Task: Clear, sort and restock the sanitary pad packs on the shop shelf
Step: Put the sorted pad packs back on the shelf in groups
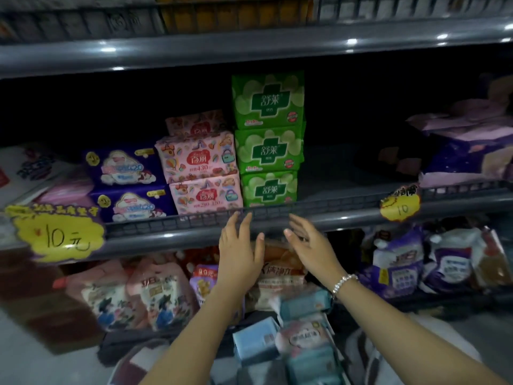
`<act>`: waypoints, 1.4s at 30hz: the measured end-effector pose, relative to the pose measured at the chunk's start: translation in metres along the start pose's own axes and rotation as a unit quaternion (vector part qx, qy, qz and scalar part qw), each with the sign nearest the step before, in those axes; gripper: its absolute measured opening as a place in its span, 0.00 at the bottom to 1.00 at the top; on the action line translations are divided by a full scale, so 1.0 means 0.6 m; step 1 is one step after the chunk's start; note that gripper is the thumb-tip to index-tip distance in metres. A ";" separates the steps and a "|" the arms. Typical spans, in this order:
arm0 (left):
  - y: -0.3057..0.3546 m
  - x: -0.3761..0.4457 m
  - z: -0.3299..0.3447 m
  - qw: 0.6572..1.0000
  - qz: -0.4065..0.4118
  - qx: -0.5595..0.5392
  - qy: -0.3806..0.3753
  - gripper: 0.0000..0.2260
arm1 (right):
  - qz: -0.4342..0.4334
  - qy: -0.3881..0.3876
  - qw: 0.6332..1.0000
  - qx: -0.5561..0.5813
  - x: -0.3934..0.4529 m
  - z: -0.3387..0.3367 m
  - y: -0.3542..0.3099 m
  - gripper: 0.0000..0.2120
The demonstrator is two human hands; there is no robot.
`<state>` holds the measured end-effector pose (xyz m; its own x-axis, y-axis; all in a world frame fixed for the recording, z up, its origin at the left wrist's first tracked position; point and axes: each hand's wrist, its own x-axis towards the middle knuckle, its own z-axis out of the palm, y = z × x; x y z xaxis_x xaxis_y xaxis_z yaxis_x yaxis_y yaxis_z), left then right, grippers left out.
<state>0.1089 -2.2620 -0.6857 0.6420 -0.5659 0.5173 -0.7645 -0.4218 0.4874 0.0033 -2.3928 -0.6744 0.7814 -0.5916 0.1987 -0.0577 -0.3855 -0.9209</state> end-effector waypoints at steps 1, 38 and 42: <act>0.000 -0.020 0.004 1.000 -0.016 -0.015 0.000 0.22 | 0.008 -0.003 1.000 -0.010 -0.019 0.001 0.012 0.21; -0.017 -0.269 0.213 0.774 -0.500 -0.284 -0.265 0.13 | 0.343 -0.002 0.939 -0.016 -0.218 0.029 0.296 0.13; -0.018 -0.265 0.218 0.764 -0.513 -0.330 -0.211 0.06 | 0.369 0.063 0.923 0.083 -0.209 0.021 0.296 0.10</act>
<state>0.0075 -2.2604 -0.8652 0.7013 -0.4139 -0.5803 0.4144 -0.4257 0.8044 -0.0973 -2.3780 -0.8669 0.4877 -0.7317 -0.4762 -0.4419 0.2635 -0.8575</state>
